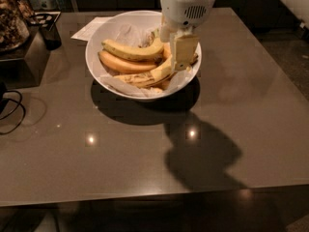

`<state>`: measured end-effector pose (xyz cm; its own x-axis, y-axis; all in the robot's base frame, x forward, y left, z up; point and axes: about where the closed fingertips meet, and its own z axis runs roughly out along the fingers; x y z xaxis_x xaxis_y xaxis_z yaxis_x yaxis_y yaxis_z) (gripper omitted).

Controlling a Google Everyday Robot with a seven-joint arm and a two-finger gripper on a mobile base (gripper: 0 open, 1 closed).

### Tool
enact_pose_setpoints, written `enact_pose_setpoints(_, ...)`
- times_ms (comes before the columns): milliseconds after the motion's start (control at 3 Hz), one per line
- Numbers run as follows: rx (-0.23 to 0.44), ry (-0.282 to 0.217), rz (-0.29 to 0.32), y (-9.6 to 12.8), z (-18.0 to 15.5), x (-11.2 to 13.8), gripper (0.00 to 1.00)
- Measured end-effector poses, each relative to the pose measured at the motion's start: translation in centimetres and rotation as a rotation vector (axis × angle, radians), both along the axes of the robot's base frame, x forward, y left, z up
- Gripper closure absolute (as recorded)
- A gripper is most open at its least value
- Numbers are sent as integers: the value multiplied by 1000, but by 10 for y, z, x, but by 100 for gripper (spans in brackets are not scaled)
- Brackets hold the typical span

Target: Pick banana from white bowl

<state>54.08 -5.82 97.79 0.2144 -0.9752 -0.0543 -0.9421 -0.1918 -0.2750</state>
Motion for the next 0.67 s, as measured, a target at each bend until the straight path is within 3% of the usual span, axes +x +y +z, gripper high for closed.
enact_pose_setpoints(667, 4, 21, 28, 12, -6, 15, 39)
